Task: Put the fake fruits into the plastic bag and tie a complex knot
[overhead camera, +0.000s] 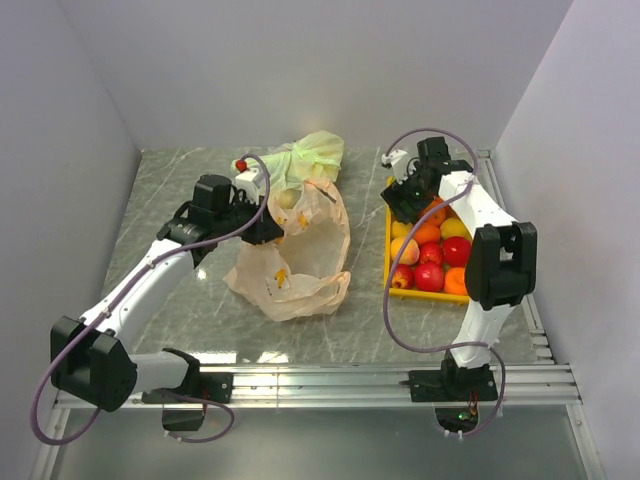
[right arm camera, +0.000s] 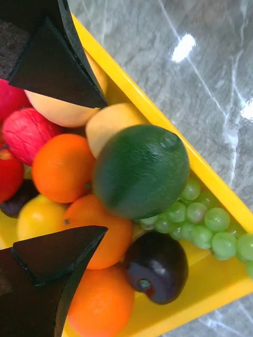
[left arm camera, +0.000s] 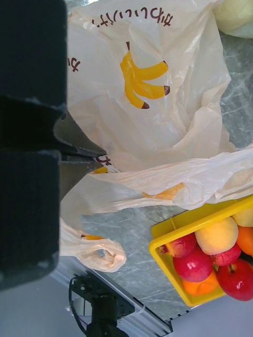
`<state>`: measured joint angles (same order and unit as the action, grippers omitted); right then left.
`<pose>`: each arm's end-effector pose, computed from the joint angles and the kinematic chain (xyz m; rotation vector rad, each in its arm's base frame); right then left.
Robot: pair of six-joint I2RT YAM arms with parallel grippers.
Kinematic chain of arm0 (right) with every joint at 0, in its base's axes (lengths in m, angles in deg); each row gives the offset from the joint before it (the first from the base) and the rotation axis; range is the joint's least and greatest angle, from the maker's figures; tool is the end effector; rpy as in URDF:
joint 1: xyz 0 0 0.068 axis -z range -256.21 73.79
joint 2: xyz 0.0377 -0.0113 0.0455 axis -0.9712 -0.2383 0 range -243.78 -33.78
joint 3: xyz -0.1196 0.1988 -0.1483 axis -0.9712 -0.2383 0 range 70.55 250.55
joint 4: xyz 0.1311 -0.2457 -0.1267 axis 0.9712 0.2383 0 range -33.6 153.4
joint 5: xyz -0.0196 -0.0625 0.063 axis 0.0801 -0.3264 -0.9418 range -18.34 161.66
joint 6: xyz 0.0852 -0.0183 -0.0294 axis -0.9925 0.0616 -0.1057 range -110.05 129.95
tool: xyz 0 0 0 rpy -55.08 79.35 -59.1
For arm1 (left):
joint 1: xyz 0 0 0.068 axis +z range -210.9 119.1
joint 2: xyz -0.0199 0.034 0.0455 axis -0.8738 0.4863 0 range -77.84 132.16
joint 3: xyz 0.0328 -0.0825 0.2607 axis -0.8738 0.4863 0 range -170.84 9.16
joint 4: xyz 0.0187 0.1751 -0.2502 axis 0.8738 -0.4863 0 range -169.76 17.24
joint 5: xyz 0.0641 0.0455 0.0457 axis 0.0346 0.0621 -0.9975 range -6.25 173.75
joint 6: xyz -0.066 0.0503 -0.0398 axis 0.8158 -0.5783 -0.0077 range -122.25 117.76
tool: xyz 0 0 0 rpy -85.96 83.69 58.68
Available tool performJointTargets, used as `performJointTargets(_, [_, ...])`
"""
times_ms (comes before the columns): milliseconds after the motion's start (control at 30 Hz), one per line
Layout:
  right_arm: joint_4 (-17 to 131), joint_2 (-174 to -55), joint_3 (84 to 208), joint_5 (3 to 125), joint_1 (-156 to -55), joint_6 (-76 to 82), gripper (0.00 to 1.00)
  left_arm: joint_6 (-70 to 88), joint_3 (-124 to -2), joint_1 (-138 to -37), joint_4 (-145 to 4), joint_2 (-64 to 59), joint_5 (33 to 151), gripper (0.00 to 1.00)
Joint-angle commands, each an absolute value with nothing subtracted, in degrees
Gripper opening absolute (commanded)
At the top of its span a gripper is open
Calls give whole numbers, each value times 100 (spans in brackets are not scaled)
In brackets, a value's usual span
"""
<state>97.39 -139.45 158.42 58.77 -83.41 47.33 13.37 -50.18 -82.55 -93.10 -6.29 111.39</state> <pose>0.4624 0.0769 0.2061 -1.0448 2.3361 0.0929 0.3185 -0.1676 0.2842 0.4081 2.1608 -0.8896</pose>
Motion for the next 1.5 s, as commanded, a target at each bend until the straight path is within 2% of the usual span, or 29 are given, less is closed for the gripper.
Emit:
performJointTargets(0, [9403, -14152, 16125, 5953, -8342, 4976, 96, 1305, -5096, -8226, -9069, -577, 11328, 0])
performJointTargets(133, [9271, -14347, 16090, 5997, -8342, 5046, 81, 1384, -5140, -8182, -9051, -437, 11336, 0])
performJointTargets(300, [9235, -14154, 16073, 5770, -8342, 4906, 53, 1340, -5210, -8103, -9200, -418, 11512, 0])
performJointTargets(400, [9366, -13716, 15967, 5463, -8325, 4774, 45, 1479, -5105, -8024, -8982, -524, 11539, 0])
performJointTargets(567, [10155, -12653, 15897, 4346, -8377, 4345, 43, 1735, -5184, -7945, -8753, -480, 11855, 0])
performJointTargets(767, [10317, -11800, 15405, 3134, -9202, 3537, 40, 2270, -5246, -7857, -8305, -252, 12426, 0])
performJointTargets(933, [9746, -11455, 15036, 2973, -10308, 2833, 39, 3131, -5123, -7839, -7323, -199, 12979, 0])
performJointTargets(1100, [9026, -11929, 14746, 3498, -10934, 2156, 31, 4423, -4624, -7646, -6048, -199, 13279, 0])
performJointTargets(1133, [8859, -12043, 14710, 3640, -11022, 2007, 32, 4608, -4500, -7576, -5819, -199, 13383, 0])
performJointTargets(1233, [8568, -12649, 14964, 4246, -11189, 1279, 60, 5259, -4025, -7453, -5071, -190, 13534, 0])
performJointTargets(1267, [8489, -12885, 15017, 4413, -11233, 1172, 78, 5425, -3824, -7426, -4878, -181, 13577, 0])
performJointTargets(1300, [8470, -12983, 15052, 4754, -11242, 1101, 86, 5453, -3743, -7383, -4850, -164, 13587, 0])
performJointTargets(1333, [8470, -13063, 15061, 4932, -11251, 1109, 98, 5436, -3682, -7295, -4859, -138, 13604, 0])
performJointTargets(1467, [8890, -13467, 14851, 5766, -11304, 1539, 99, 5278, -3366, -6900, -4877, -41, 13692, 0])
